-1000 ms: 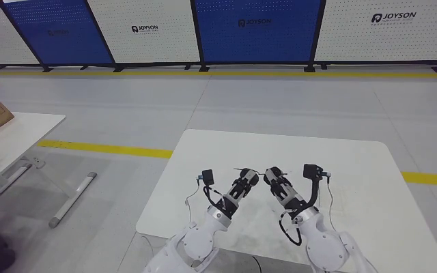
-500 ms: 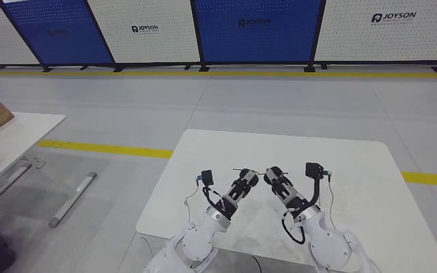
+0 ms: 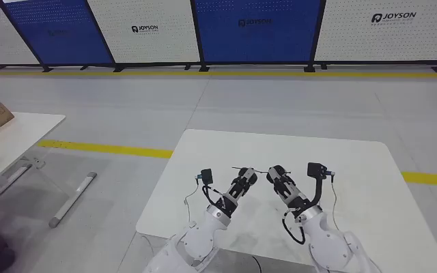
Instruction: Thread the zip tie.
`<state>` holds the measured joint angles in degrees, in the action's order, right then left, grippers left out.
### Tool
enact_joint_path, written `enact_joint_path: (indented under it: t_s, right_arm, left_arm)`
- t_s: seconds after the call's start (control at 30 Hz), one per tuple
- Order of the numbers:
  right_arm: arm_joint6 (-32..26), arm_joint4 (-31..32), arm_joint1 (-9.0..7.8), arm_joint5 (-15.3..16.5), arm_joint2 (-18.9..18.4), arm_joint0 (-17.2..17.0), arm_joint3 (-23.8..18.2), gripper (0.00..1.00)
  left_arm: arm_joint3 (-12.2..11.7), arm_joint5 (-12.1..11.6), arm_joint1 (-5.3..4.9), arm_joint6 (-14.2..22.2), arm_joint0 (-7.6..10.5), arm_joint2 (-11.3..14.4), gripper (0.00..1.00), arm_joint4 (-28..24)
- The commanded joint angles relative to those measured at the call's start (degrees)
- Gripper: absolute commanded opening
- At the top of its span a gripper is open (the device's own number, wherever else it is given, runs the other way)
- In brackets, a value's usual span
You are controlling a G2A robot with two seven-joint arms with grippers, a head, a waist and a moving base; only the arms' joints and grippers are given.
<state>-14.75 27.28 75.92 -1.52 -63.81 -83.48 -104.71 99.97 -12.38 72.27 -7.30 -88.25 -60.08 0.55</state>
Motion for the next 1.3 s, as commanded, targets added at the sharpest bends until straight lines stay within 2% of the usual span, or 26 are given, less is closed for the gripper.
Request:
enact_joint_path:
  t_s: [0.0,0.13,0.2,0.27,0.33,0.5,0.83,1.0,1.03,1.27]
  right_arm:
    - [0.7,0.7,0.03,-0.3,0.1,0.0,0.2,0.00]
    - [1.5,2.1,0.12,-0.6,0.8,0.2,0.6,0.00]
    - [1.9,3.0,0.14,-0.8,1.1,0.3,0.7,0.00]
    - [2.4,3.6,0.16,-0.8,1.2,0.2,0.7,0.00]
    - [2.8,4.2,0.18,-0.8,1.3,0.2,0.7,0.00]
    - [2.9,4.7,0.20,-0.5,1.5,0.1,0.7,0.00]
    - [2.4,5.3,0.22,-0.1,1.8,-0.1,0.4,0.00]
    - [2.4,5.3,0.25,0.0,1.7,-0.1,0.3,0.00]
    - [2.4,5.3,0.25,0.0,1.7,-0.1,0.3,0.00]
    - [1.9,5.1,0.26,0.2,1.7,-0.1,0.3,0.00]
  left_arm:
    - [-0.1,0.3,-0.01,0.2,0.13,-0.1,0.36,1.0]
    - [-0.3,0.4,0.06,-0.3,0.23,0.1,0.35,2.7]
    - [-0.4,0.4,0.10,-0.7,0.27,0.1,0.30,3.5]
    - [-0.5,0.5,0.14,-0.9,0.35,0.2,0.20,4.3]
    - [-0.9,0.8,0.17,-1.2,0.59,0.4,0.17,6.2]
    - [-1.4,0.9,0.42,-2.0,0.97,1.0,0.11,7.2]
    - [-1.6,1.3,0.63,-2.1,0.99,1.0,0.12,7.7]
    - [-1.6,1.5,0.73,-2.1,0.94,0.9,0.04,7.7]
    - [-1.6,1.5,0.75,-2.1,0.95,0.9,0.00,7.8]
    - [-1.6,1.5,0.85,-1.9,0.87,0.9,0.00,8.2]
